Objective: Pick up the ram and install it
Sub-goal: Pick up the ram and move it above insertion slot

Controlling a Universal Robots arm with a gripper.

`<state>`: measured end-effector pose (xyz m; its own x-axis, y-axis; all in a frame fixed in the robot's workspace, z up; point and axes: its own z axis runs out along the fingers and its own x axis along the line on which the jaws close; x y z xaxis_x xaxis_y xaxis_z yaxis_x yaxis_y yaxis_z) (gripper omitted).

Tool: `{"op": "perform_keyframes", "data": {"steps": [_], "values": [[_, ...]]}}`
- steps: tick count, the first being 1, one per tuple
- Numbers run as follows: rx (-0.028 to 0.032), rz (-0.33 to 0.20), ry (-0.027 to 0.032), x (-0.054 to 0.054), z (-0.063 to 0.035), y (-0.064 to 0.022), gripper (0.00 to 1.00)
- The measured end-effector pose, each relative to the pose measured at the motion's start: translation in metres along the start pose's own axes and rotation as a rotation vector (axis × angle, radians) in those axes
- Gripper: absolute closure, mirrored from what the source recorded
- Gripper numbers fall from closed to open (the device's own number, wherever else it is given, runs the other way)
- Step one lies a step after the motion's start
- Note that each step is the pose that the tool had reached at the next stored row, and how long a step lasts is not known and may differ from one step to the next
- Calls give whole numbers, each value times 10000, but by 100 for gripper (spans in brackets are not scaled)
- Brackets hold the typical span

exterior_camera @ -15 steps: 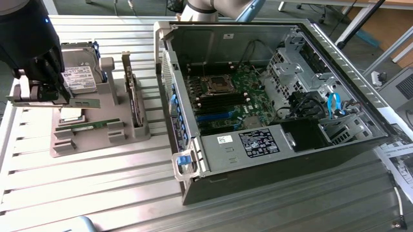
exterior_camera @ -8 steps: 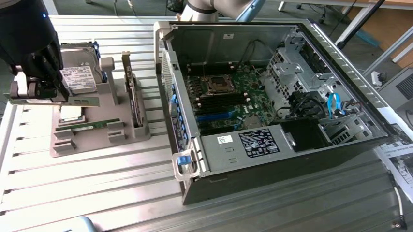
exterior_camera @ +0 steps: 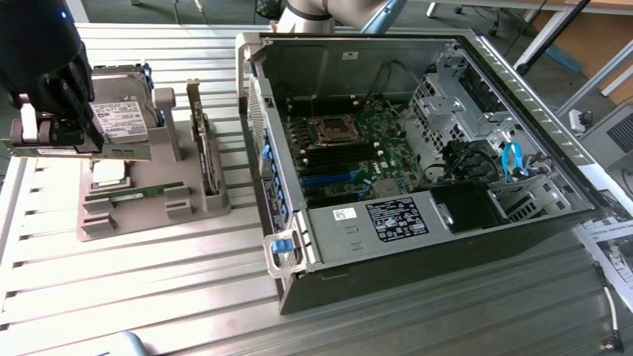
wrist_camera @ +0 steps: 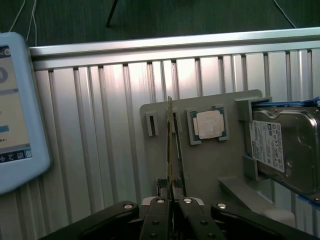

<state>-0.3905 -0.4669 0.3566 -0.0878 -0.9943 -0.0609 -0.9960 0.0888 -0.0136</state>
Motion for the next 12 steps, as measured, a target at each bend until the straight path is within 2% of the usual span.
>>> {"op": "perform_keyframes", "data": {"steps": [12], "values": [[0, 0, 2, -9, -154, -2, 87]]}}
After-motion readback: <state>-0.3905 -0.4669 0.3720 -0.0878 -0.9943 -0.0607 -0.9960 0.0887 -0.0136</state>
